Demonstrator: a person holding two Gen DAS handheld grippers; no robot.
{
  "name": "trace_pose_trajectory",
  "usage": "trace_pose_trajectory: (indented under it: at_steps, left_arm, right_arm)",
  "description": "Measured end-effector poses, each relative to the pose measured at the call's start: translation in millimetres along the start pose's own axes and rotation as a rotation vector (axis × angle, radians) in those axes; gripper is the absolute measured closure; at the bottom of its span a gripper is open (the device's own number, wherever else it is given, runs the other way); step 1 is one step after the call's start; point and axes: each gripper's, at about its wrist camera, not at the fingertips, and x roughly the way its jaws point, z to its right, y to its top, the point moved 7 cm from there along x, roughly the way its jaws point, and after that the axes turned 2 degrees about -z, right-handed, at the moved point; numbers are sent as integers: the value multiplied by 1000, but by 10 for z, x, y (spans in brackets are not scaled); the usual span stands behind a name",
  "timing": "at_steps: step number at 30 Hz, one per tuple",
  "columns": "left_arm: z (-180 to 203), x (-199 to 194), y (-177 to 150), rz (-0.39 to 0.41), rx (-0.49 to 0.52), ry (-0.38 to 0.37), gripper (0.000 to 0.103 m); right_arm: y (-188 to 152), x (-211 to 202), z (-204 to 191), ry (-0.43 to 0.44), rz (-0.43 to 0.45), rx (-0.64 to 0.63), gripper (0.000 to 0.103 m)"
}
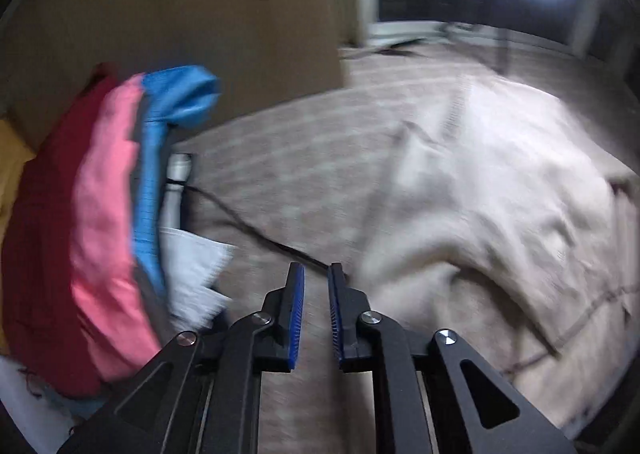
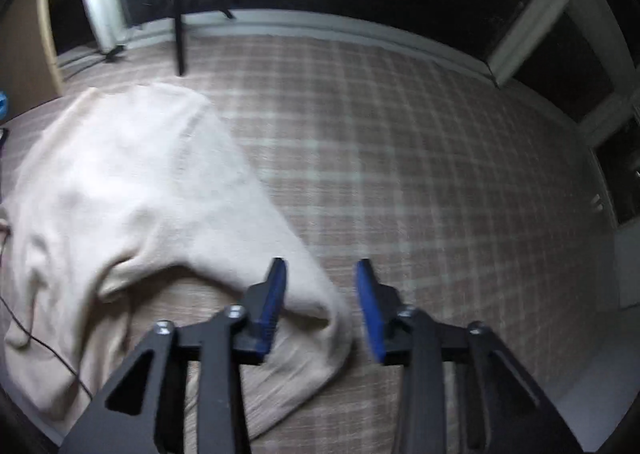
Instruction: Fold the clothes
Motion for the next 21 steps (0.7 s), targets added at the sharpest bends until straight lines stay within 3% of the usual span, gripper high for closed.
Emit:
trace_pose_trajectory:
  at_steps: [3,5,8,9,12,14,21]
  left_arm:
    - [238,-235,-35,25,46,-56,89]
    - [215,-517,22,74,26,-112,89]
    - [91,-746,137,105,-4,-163,86]
    - [80,-707,196,108,2,-144,86]
    - [167,-454,417,101,37,-112,87]
    - [236,-132,605,80,48,-103,84]
    - [659,1048,1253,-7,89,-95,84]
  right_arm:
    - [-107,-259,-285,128,18,-82,63]
    - [-174,-414,-452,162,34,-135,63]
    - [-121,-691,-400,214,97,-119,62]
    - [-93,-762,-331,228,118,-103,59]
    - [196,-662,-202,193,197,-100,53]
    - [393,-410,-284,229,205,-106,53]
    - [922,623,-670,255,81,-110,53]
